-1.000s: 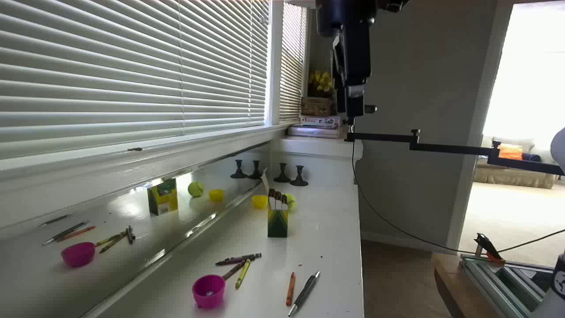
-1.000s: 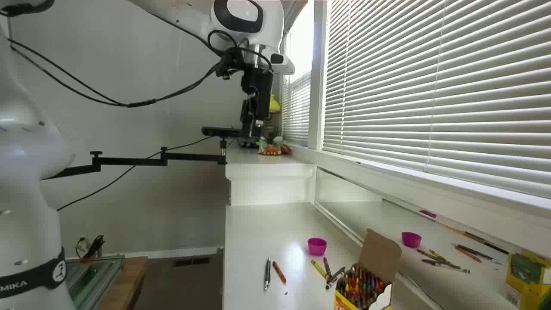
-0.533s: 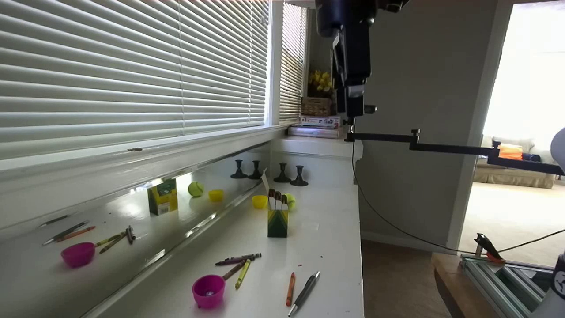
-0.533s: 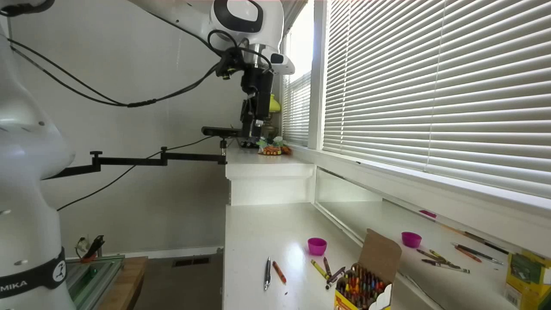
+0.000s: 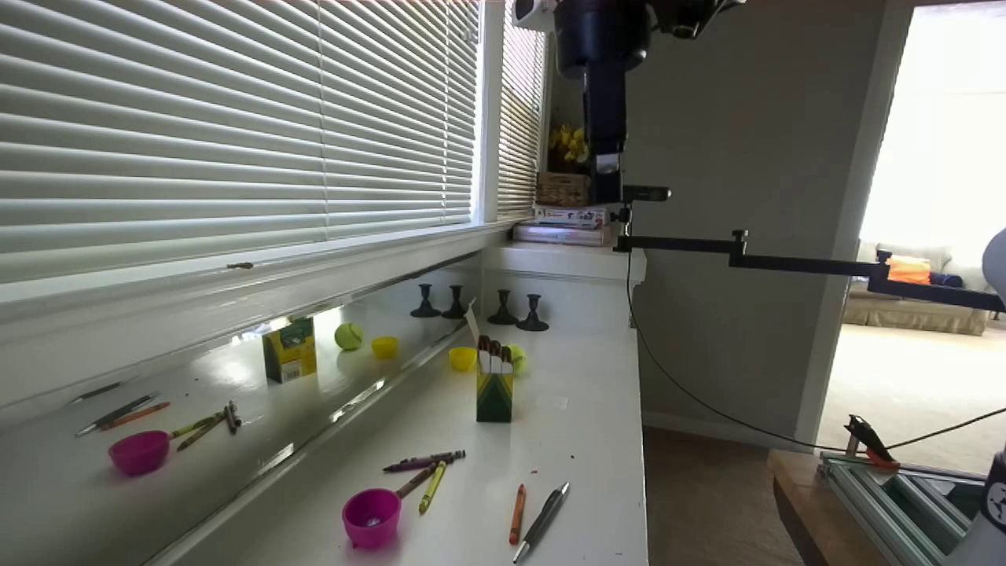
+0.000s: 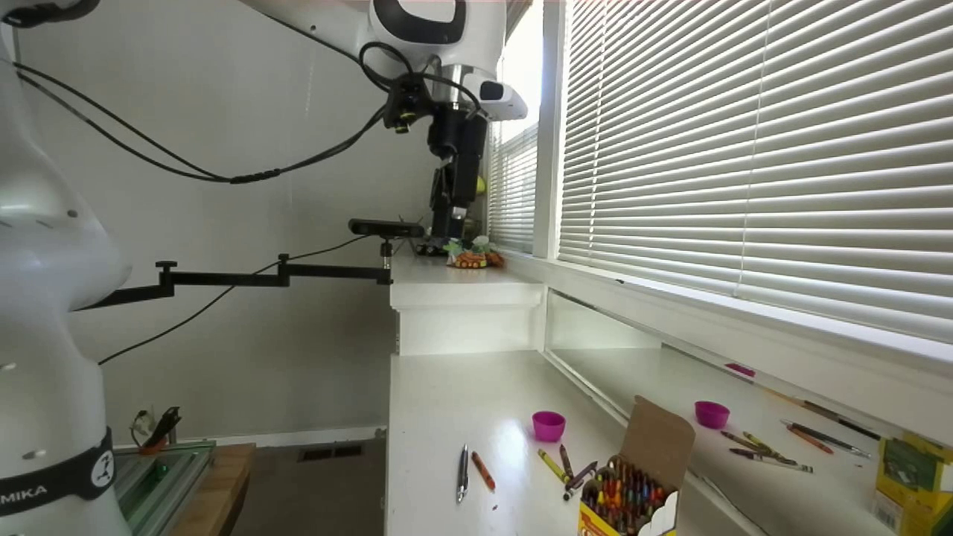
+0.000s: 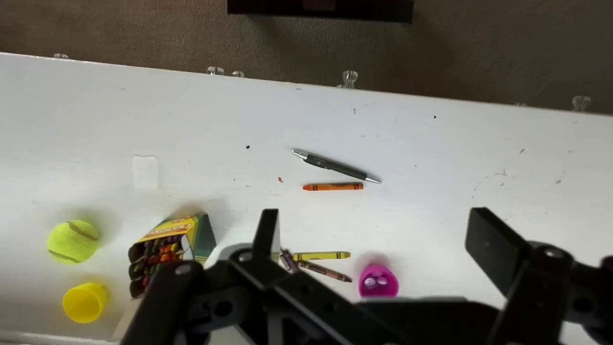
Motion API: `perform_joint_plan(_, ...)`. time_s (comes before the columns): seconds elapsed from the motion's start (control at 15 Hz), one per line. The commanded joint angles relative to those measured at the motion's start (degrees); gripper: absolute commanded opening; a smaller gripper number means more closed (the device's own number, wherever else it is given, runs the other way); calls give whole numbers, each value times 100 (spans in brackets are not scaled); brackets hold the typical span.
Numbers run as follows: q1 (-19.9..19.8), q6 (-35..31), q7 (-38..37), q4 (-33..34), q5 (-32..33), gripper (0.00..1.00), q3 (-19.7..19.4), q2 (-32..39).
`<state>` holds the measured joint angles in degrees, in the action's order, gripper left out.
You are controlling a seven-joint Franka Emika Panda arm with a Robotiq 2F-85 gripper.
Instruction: Move the tennis ball to the left.
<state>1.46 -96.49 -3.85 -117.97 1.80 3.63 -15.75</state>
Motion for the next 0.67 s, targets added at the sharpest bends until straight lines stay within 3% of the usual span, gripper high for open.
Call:
perform_joint_plan(0.0,-288,-157,-143,172,-399,100,-467,178)
perform_joint_plan(0.33,-754,-467,-159,275,-876,100,-1133,548)
perform_joint_plan(0.6,-1065,-1192,-430,303,-1181,100,-1453,959)
